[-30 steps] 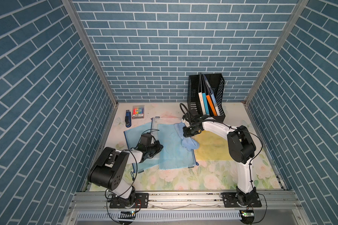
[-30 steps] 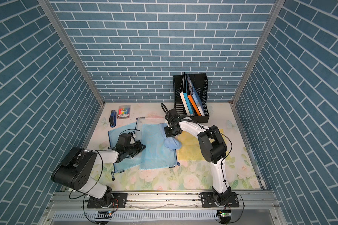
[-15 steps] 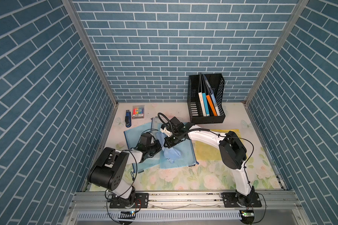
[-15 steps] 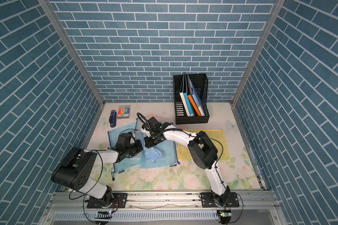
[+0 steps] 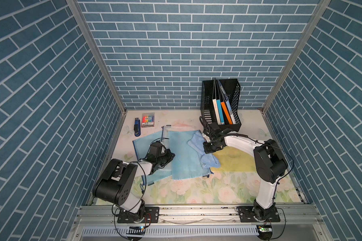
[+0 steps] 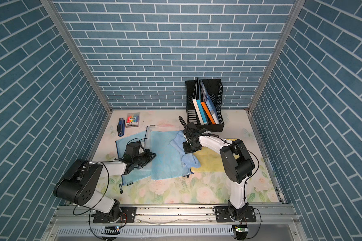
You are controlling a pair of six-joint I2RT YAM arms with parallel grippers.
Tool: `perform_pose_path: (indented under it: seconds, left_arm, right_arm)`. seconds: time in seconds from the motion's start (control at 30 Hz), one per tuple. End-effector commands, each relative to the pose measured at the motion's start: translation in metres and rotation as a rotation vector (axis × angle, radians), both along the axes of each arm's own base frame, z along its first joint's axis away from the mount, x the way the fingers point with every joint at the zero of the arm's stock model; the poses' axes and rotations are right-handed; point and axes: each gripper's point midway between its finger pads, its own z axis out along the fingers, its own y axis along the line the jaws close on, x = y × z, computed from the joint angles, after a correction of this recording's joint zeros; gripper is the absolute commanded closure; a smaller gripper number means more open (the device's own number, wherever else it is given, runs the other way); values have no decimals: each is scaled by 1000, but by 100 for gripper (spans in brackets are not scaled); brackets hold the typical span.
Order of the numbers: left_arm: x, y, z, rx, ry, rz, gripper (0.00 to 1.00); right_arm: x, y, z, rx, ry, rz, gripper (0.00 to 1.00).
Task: Wipe the document bag
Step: Wipe the dirt from the document bag.
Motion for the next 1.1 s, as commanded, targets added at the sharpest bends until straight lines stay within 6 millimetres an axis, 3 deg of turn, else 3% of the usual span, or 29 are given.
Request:
perform_pose_path:
  seconds: [0.0,0.27,0.33,0.43,0.6,0.73,0.97,1.07]
  left_arm:
    - [1,2,3,-5,-14,12,100]
    - [1,1,0,-38,-2,27,100]
    - [1,0,1,-42,-4,29,100]
    - [1,0,2,-44,-3,29,100]
    - [0,1,0,-39,3,28,100]
    - [-2,4,-1,-26,3,32,100]
    - [-5,6,-1,-27,7,34,100]
    - [-6,7,-1,-30,8,37,100]
  right_arm:
    - [-12,13,0,26,-2,44,96]
    - [-83,142,6,237,83,307,96]
    - [-97,161,13,293,89,355,96]
    - [-113,168,20,355,94,411,96]
    - [-118,138,-5,248,118,386,96]
    - [-104,90,-21,152,120,252,96]
    - [-97,2,-17,-6,49,109,95]
    - [-101,-11,-15,-57,43,104,95]
